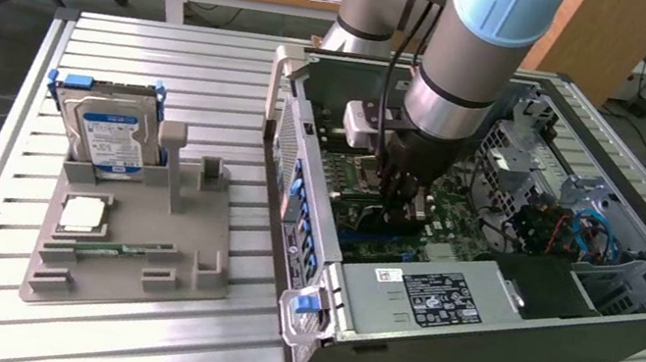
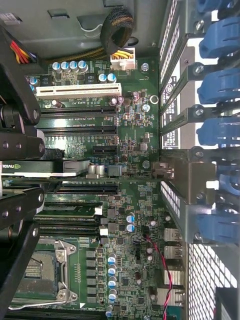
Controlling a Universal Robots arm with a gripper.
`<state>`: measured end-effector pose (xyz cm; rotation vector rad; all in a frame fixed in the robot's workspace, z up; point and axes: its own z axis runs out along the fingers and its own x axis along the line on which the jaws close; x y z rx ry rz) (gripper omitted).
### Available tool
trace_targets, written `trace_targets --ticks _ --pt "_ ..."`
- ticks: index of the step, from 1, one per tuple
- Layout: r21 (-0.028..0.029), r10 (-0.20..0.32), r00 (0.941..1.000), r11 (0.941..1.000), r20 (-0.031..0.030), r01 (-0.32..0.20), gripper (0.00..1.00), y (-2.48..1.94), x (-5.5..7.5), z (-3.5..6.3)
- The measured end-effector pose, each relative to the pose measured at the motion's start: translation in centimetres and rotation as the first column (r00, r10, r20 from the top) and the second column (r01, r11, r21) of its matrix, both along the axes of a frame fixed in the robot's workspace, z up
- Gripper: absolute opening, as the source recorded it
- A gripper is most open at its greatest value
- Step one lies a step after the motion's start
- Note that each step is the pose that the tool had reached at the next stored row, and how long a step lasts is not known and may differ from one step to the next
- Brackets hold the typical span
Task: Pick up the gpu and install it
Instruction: 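Insert the gpu into the slot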
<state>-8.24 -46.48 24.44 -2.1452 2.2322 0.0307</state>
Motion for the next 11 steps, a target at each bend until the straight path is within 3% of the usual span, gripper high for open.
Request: trace_targets --ticks 5,11 --pt "-0.0006 0.000 1.0000 1.0000 0.0000 0.000 0.26 0.00 0.00 0.12" --pt "-0.0055 0.000 1.0000 1.0000 -0.0001 0.000 0.26 0.00 0.03 0.11"
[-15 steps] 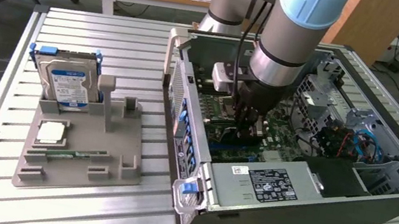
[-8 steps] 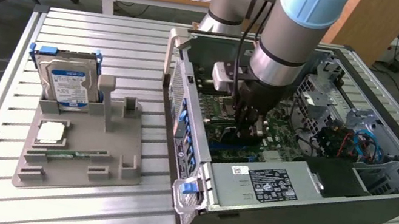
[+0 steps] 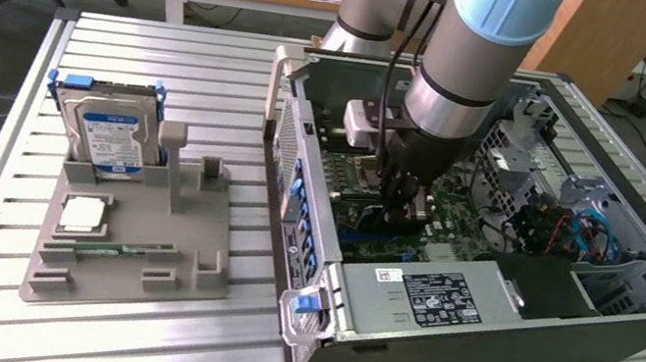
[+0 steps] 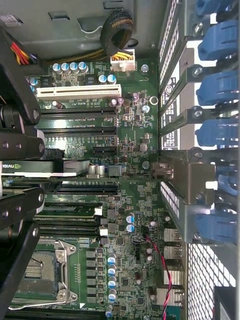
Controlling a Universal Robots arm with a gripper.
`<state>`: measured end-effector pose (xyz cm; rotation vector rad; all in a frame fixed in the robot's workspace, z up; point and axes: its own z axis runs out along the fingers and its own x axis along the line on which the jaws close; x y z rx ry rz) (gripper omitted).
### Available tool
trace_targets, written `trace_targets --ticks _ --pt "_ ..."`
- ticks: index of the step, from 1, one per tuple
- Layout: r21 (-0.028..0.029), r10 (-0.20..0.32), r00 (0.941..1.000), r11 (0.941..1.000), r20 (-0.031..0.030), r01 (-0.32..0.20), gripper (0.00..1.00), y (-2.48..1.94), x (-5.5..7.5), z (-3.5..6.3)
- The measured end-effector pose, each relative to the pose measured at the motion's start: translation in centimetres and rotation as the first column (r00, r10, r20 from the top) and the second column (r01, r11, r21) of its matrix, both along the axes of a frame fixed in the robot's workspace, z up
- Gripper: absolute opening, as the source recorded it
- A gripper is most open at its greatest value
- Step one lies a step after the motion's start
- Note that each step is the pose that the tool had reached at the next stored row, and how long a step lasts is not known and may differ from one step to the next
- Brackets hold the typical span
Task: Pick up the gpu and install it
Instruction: 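Insert the gpu into the slot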
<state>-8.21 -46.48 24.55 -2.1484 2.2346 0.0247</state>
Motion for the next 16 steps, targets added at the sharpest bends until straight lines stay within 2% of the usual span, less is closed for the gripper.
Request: trace_targets --ticks 7,16 --pt "-0.0054 0.000 1.0000 1.0000 0.0000 0.000 0.26 0.00 0.10 -0.02" --pt "-0.0055 0.001 1.0000 1.0000 0.0000 -0.001 0.26 0.00 0.10 -0.29"
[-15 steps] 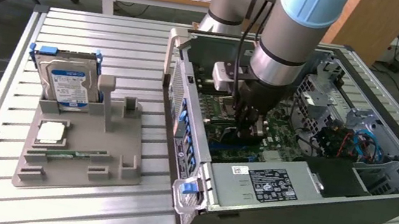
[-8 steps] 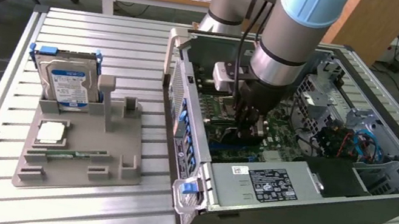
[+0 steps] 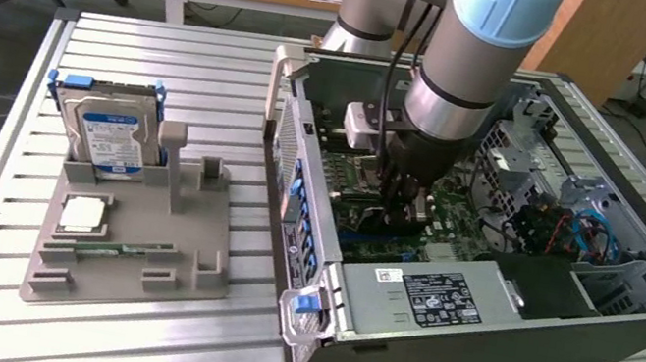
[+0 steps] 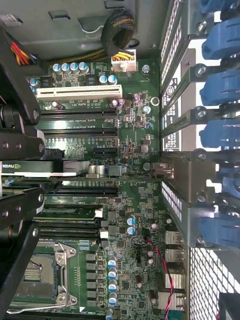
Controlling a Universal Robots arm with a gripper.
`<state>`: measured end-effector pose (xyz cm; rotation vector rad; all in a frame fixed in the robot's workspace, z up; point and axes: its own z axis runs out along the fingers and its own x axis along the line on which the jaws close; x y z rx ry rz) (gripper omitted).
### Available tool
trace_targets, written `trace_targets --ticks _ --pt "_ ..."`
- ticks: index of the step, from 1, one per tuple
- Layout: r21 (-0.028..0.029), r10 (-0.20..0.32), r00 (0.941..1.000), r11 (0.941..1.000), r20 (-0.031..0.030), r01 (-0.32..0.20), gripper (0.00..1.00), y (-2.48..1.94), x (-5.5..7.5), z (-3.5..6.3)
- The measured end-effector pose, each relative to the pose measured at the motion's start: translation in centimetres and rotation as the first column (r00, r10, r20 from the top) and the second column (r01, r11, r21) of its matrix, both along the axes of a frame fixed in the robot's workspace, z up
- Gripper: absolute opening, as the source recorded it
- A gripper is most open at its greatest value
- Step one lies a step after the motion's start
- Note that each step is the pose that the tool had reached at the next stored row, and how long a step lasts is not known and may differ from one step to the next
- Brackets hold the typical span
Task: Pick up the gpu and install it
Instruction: 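Insert the gpu into the slot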
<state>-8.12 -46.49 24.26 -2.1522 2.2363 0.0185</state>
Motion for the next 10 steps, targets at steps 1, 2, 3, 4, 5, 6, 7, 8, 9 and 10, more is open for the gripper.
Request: trace_targets --ticks 1,2,3,4,5,6,7,8,9,10 --pt "0.0000 0.000 1.0000 1.0000 0.0000 0.000 0.26 0.00 0.00 0.00" --pt "0.0001 0.000 1.0000 1.0000 0.0003 0.000 0.26 0.00 -0.02 -0.01" --pt "0.0001 0.001 1.0000 1.0000 0.0004 -0.001 0.26 0.00 -0.07 -0.02" --pt "0.0000 0.001 1.0000 1.0000 0.0004 -0.001 0.26 0.00 -0.13 -0.01" --pt "0.0000 0.002 1.0000 1.0000 0.0002 -0.002 0.26 0.00 -0.20 -0.01" --pt "0.0000 0.002 1.0000 1.0000 0.0001 -0.002 0.26 0.00 -0.26 -0.01" --pt "0.0000 0.002 1.0000 1.0000 0.0001 -0.002 0.26 0.00 -0.32 -0.01" --pt "0.0002 0.003 1.0000 1.0000 0.0001 -0.003 0.26 0.00 -0.35 -0.02" --pt "0.0000 0.003 1.0000 1.0000 0.0000 -0.003 0.26 0.00 -0.35 -0.05" --pt "-0.0003 0.004 1.0000 1.0000 -0.0001 -0.004 0.26 -0.01 -0.36 -0.10"
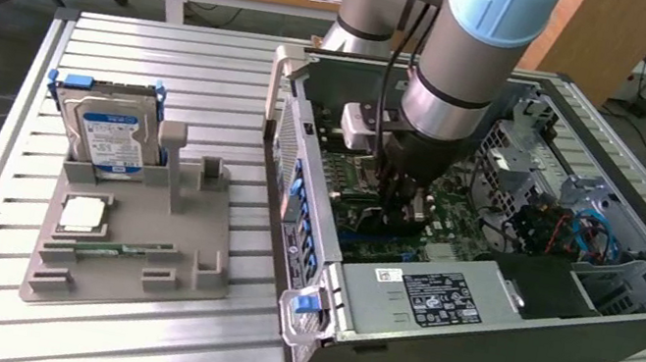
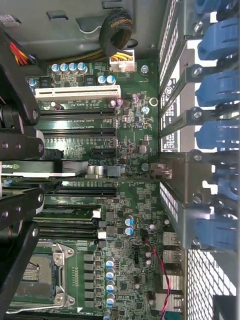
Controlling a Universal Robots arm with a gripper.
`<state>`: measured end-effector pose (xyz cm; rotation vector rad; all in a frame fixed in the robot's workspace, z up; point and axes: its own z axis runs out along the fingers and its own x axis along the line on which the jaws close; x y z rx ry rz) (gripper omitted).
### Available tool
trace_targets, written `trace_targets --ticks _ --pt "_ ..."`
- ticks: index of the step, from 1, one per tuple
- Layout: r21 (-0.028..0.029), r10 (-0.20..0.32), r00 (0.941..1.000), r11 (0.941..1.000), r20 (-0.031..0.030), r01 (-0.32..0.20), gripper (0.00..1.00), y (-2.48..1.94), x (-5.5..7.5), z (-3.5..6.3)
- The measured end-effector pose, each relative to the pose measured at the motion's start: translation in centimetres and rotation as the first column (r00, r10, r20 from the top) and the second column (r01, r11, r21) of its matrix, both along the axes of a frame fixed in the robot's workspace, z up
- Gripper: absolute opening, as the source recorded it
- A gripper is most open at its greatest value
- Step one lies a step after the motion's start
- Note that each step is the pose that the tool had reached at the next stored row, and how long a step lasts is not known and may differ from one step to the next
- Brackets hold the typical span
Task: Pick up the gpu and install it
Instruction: 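Insert the gpu into the slot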
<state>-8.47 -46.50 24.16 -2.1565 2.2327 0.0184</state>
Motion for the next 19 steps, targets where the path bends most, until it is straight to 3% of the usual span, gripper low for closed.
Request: trace_targets --ticks 19 --pt "0.0004 0.000 1.0000 1.0000 0.0001 0.000 0.26 0.01 -0.02 -0.19"
